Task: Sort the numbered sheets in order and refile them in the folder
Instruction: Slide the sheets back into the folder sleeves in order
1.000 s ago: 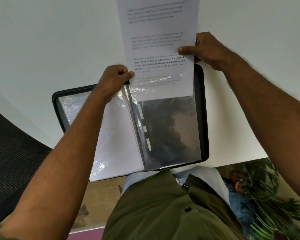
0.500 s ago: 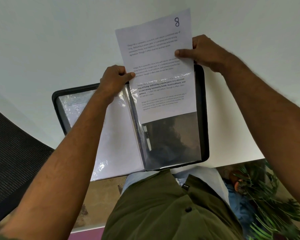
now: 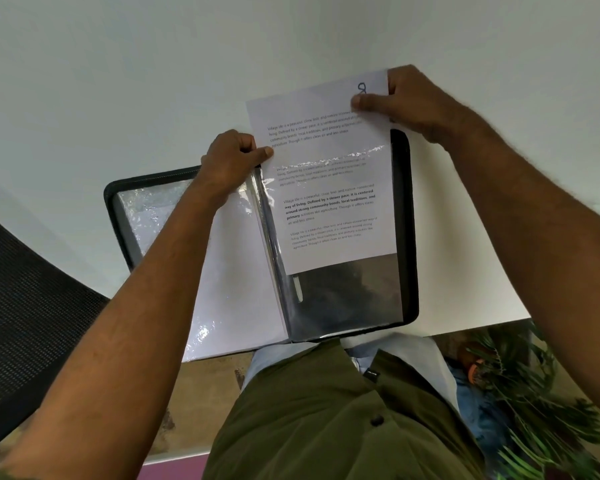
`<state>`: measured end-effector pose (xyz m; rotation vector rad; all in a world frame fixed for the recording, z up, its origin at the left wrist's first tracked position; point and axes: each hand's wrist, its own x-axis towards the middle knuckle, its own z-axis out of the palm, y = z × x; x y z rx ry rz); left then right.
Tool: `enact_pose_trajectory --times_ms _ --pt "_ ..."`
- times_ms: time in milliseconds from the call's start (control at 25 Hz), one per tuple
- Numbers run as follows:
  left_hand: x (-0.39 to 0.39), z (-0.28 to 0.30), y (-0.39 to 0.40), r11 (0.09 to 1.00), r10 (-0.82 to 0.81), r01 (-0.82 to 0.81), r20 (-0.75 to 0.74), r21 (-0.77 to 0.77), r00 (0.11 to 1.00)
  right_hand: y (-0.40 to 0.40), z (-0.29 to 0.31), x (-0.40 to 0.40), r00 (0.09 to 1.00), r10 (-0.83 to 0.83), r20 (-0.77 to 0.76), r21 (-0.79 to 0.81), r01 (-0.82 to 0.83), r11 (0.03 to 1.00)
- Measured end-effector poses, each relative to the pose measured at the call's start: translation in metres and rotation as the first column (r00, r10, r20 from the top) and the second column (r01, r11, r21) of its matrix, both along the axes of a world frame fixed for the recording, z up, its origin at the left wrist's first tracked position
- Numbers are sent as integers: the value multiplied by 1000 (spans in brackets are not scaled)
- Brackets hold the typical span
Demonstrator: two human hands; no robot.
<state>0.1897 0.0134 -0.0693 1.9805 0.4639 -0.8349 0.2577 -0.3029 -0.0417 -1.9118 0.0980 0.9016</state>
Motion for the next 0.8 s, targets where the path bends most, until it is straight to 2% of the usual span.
enact_pose_trajectory --times_ms 40,120,280,400,480,600,680,800 --pt "0 1 0 1000 -29 29 -2 0 1000 1 0 1 999 -8 49 9 7 1000" --pt "0 3 -1 999 -33 33 1 -11 999 1 2 5 994 81 73 -27 -79 997" --pt "-2 3 -3 994 87 -86 5 -64 996 -1 6 8 940 340 -23 -186 -338 922" --pt "-4 0 -2 994 98 -97 18 -57 995 1 6 6 881 466 -79 -256 -470 845" --pt "-4 -1 -1 998 57 -56 22 -35 998 5 8 4 895 445 -30 -245 -438 865" --pt "-2 -5 2 995 -100 99 23 19 995 13 10 3 924 375 66 -153 -362 919" --pt "-1 -6 4 986 -164 163 25 40 986 19 10 4 897 434 80 -175 -416 892" --pt "-2 -5 3 984 -172 170 30 59 985 24 9 3 858 508 81 -209 -483 850"
